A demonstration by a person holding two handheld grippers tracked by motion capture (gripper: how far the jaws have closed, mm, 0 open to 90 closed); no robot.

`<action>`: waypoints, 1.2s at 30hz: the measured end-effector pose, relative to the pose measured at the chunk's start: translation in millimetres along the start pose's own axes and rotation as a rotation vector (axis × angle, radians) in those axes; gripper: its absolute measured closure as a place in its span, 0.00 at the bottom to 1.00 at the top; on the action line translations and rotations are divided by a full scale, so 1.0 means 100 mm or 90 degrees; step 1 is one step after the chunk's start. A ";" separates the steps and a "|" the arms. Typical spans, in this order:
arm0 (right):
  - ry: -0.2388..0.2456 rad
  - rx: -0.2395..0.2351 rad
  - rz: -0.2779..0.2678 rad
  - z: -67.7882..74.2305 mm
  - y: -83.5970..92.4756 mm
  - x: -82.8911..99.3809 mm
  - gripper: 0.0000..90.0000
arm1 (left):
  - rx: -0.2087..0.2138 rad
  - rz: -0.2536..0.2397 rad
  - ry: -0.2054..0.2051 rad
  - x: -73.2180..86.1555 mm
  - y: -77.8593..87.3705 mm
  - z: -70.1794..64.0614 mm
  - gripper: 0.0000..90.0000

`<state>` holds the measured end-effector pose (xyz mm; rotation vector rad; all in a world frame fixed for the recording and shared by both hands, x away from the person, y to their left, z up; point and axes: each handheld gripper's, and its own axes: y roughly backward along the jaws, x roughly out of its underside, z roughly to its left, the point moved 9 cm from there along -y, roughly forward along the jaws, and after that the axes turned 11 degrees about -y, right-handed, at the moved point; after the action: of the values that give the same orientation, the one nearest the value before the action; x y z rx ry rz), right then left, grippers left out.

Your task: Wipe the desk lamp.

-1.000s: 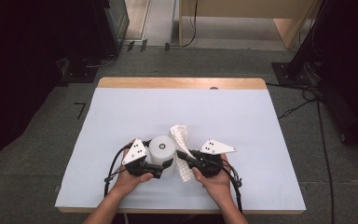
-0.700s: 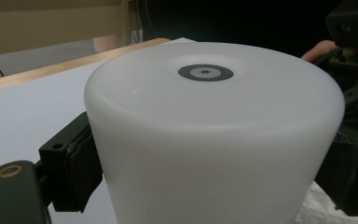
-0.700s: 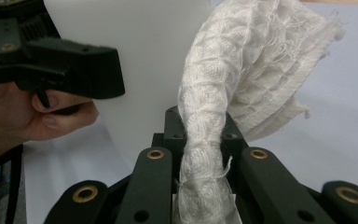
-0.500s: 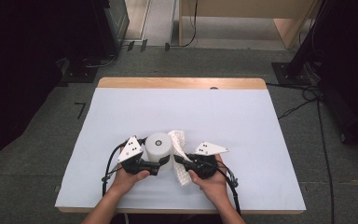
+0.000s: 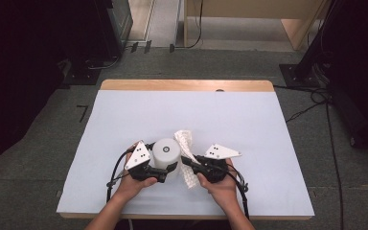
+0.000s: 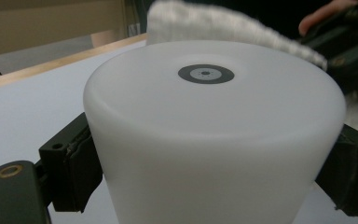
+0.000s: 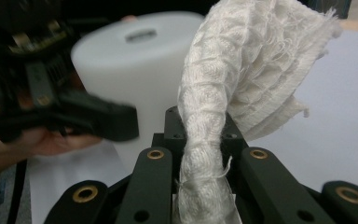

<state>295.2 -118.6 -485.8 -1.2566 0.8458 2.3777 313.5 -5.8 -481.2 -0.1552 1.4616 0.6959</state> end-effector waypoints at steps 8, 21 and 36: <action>-0.009 0.001 0.037 -0.02 -0.13 0.14 0.88 | -0.012 -0.017 0.005 -0.05 0.07 0.06 0.10; 0.007 0.001 -0.011 0.02 0.04 -0.06 0.88 | 0.004 0.008 -0.010 0.02 -0.03 -0.02 0.10; -0.006 0.012 0.043 -0.06 -0.15 0.17 0.89 | -0.003 -0.020 0.000 -0.06 0.06 0.04 0.10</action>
<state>297.1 -111.0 -508.1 -1.2270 0.9202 2.4198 314.1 -1.0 -473.3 -0.1817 1.4545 0.6737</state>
